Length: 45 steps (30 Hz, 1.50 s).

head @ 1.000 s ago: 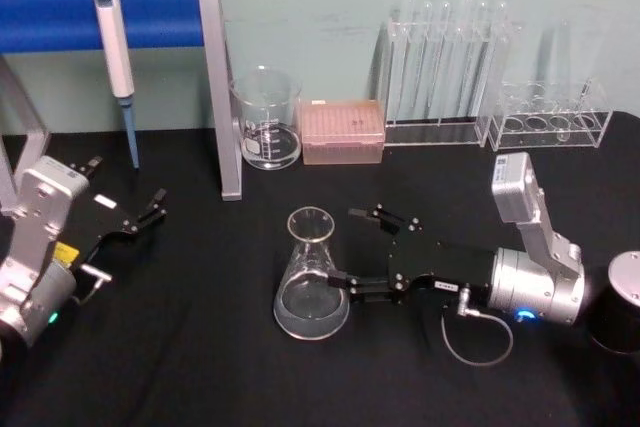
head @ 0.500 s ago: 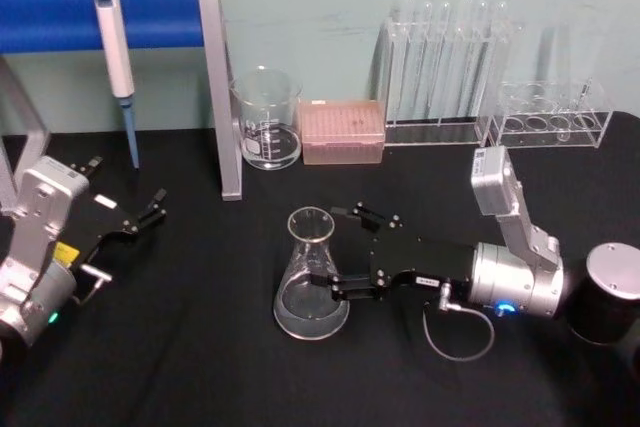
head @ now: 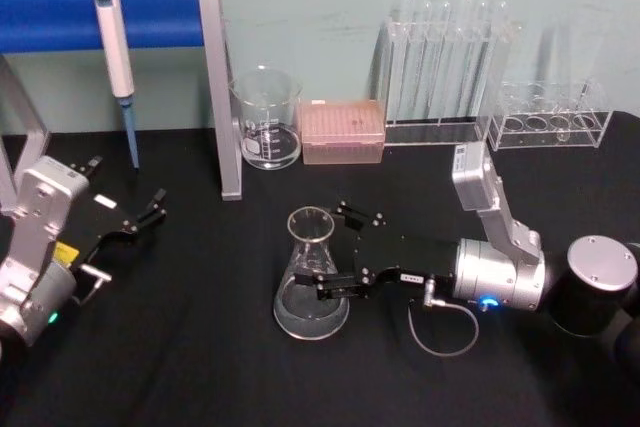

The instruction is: Grasp the erlenmeyer flask with one hand, shake it three times, then place it back.

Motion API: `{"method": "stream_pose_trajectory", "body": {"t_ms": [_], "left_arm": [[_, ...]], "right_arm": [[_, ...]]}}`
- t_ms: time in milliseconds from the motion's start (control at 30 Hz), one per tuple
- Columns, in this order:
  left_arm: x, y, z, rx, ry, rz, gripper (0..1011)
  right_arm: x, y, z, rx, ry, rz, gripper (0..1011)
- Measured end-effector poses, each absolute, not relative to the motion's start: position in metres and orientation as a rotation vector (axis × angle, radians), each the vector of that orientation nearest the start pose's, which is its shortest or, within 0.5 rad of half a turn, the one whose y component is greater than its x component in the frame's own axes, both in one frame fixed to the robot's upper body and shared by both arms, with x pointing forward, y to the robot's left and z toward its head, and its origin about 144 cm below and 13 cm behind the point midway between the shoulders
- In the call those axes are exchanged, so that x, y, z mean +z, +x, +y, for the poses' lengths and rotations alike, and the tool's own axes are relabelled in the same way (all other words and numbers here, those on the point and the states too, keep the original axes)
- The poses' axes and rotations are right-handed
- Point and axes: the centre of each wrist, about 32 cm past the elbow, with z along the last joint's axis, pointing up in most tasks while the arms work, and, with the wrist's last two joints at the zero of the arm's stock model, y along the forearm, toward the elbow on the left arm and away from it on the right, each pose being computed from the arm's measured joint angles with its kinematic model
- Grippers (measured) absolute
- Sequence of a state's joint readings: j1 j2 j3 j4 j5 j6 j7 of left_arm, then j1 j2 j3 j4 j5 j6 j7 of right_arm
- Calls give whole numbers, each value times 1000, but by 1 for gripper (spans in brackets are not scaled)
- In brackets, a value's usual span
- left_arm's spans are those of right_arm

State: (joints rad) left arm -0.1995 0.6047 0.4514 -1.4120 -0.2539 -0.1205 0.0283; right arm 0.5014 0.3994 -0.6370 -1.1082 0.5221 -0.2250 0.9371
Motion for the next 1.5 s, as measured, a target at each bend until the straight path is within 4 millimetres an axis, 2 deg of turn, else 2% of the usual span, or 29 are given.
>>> {"method": "stream_pose_trajectory", "body": {"t_ms": [467,1500], "left_arm": [[1140,489,310,1248,304,-285,1001],[1140,489,310,1248,304,-285,1001]], "right_arm": [[1140,573,-230,-305,-53,-61,1000],[1138,572,-231,-313,-61,-47,1000]]}}
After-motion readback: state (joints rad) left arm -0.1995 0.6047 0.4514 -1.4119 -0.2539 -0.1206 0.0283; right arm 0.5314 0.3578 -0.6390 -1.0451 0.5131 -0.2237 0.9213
